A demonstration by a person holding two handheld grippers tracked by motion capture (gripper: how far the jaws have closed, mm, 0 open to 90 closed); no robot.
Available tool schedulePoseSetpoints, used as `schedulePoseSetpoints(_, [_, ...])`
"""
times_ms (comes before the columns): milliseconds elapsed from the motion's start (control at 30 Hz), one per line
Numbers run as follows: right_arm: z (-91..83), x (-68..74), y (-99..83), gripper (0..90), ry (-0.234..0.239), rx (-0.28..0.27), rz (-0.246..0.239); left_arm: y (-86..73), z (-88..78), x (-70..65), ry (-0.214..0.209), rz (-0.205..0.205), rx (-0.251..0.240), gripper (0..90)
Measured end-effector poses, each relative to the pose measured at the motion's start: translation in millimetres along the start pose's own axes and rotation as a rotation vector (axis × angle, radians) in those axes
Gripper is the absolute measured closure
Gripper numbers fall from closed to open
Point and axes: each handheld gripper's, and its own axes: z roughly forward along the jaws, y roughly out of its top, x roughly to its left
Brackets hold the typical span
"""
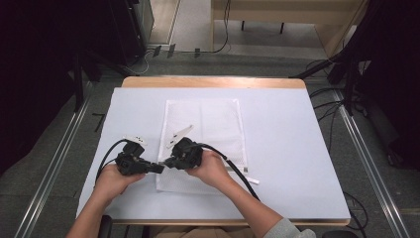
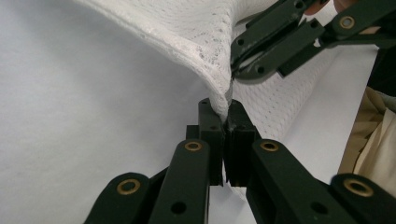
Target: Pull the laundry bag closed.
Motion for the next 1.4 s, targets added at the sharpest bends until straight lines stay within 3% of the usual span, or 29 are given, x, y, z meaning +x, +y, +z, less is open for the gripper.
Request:
schedulePoseSetpoints(200, [-1.9, -5.9, -7.4, 88.2, -0.007, 0.014, 0.025, -0.7, 0.0, 0.8, 0.0, 0.006, -0.005, 88.4])
schedulePoseSetpoints(333, [-4.9, -5.8, -9.7, 88.2, -0.019, 0.018, 0.006, -1.0, -0.6, 0.5, 0.001, 0.011, -0.007, 88.4])
schedulePoseSetpoints(800, [-20.7, -18.8, -29.2, 88.2, -0.032, 0.012, 0.057, -1.5, -0.1, -0.4, 0.003, 0.031, -0.021, 88.1])
schedulePoseSetpoints(1133, [-28.6, -21.6, -36.8, 88.1, -0.049, 0.022, 0.054, -2.6, 1.4, -1.4, 0.012, 0.043, -0.022, 88.0])
schedulePoseSetpoints(1400, [-36.7, -25.1, -40.3, 88.1, -0.055, 0.03, 0.054, -3.0, 1.8, -1.0, -0.009, 0.049, -0.029, 88.0])
